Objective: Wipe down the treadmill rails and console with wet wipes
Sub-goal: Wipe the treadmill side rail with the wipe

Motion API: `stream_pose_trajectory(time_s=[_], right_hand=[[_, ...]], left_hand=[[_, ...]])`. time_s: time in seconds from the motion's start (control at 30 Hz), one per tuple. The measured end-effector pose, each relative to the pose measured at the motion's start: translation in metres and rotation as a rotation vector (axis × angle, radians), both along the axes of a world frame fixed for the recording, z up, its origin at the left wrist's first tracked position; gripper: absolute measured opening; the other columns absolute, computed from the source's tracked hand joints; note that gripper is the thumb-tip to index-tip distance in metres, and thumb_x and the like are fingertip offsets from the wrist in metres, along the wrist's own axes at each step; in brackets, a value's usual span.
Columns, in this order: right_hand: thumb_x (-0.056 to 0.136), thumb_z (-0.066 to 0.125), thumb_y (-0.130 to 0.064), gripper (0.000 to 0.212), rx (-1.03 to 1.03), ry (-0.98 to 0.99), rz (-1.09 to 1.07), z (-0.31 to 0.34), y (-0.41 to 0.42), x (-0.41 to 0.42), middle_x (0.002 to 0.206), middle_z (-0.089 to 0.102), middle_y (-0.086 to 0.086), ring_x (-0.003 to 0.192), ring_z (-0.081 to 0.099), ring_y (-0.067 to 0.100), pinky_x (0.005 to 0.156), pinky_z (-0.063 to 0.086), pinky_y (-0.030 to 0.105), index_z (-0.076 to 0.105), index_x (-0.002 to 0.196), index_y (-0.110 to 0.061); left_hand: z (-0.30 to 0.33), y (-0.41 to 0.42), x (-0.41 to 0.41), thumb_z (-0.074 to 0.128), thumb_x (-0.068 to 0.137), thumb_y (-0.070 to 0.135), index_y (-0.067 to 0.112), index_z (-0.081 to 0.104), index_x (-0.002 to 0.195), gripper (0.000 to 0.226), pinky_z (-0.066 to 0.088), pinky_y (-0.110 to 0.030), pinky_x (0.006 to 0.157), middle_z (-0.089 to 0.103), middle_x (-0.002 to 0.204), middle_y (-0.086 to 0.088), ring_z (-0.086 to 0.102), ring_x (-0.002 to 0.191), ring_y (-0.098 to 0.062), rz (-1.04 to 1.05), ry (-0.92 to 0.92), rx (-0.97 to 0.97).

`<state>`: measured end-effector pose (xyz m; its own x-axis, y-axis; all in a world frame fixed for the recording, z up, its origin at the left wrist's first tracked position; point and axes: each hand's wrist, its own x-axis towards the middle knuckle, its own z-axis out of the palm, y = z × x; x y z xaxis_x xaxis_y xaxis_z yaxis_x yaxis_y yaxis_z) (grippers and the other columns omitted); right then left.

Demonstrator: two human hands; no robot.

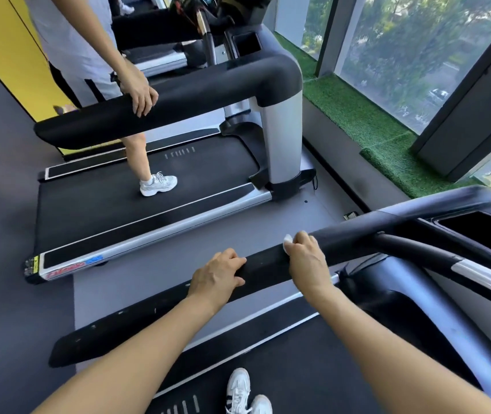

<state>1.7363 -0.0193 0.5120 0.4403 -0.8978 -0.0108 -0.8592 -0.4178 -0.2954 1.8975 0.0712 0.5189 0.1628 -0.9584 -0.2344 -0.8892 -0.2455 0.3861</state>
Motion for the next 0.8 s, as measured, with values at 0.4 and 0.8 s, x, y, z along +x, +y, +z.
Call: stream_pose_trajectory(time_s=[0.4, 0.8], right_hand=[[0.080, 0.044, 0.014, 0.031, -0.069, -0.019, 0.002, 0.005, -0.016, -0.029, 0.094, 0.042, 0.007, 0.089, 0.039, 0.022, 0.067, 0.029, 0.025, 0.055, 0.102, -0.006], [0.087, 0.044, 0.000, 0.008, 0.032, 0.017, 0.053, 0.006, -0.019, -0.029, 0.095, 0.042, 0.011, 0.090, 0.047, 0.030, 0.066, 0.033, 0.029, 0.044, 0.085, -0.008]], left_hand=[[-0.009, 0.028, 0.022, 0.065, 0.089, 0.023, 0.026, 0.057, 0.126, 0.038, 0.044, -0.032, 0.079, 0.054, 0.109, 0.005, 0.051, 0.105, -0.020, 0.159, -0.063, 0.030], [-0.024, 0.029, 0.022, 0.063, 0.090, 0.025, 0.021, 0.058, 0.109, 0.020, 0.034, -0.026, 0.068, 0.056, 0.097, 0.004, 0.052, 0.088, -0.016, 0.233, -0.039, -0.023]])
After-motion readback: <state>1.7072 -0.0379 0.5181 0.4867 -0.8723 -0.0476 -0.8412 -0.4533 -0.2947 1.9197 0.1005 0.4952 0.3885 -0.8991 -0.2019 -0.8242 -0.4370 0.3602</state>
